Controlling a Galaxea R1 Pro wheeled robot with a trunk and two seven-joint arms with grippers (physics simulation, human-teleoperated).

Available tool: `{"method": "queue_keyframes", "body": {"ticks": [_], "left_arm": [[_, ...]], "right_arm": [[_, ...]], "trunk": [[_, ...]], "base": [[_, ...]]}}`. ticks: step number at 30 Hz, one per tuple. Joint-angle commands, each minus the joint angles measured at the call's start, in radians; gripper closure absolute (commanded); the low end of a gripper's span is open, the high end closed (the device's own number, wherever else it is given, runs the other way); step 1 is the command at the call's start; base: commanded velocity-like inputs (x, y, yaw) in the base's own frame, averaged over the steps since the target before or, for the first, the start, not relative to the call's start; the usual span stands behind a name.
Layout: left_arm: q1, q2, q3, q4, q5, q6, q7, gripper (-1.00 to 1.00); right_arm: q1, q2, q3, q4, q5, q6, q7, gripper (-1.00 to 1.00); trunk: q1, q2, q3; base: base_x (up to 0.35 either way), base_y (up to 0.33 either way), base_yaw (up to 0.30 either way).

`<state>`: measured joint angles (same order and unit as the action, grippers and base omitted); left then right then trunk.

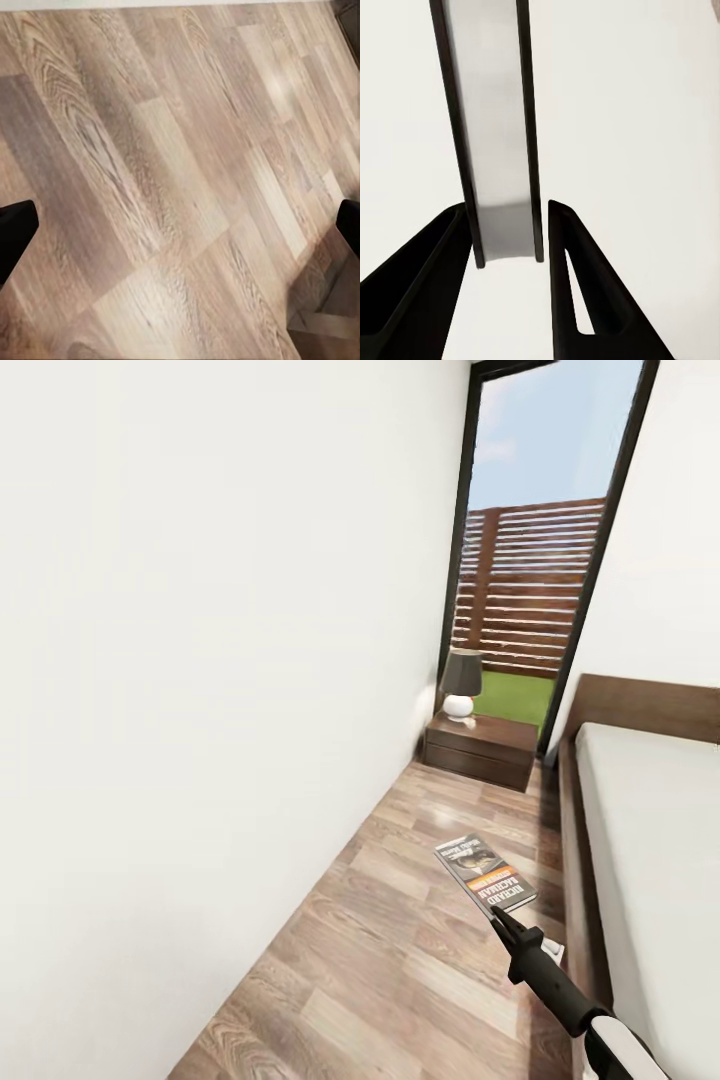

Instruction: In the bedroom, move the book from the bed onto either nightstand, and place the two sandals side by side next to the bed.

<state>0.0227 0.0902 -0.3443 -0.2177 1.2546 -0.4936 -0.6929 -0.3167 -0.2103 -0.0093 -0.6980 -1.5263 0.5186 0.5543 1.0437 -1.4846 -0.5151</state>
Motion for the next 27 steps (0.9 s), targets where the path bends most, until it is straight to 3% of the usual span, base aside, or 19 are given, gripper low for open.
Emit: {"method": "queue_keyframes", "body": {"ticks": [1, 27], "left_arm": [[0.0, 0.001, -0.009, -0.002, 0.009, -0.004, 0.0, -1.0], [0.0, 0.001, -0.008, -0.002, 0.009, -0.003, 0.0, -1.0]], "right_arm": [[-0.001, 0.0, -0.001, 0.0, -0.011, 0.009, -0.001, 1.0], [-0.001, 0.0, -0.002, 0.0, -0.011, 0.009, -0.001, 1.0]], "trunk": [[0.0, 0.0, -0.001], [0.0, 0.0, -0.001]], "base": [[0.25, 0.105, -0.182], [0.25, 0.106, -0.18]]}}
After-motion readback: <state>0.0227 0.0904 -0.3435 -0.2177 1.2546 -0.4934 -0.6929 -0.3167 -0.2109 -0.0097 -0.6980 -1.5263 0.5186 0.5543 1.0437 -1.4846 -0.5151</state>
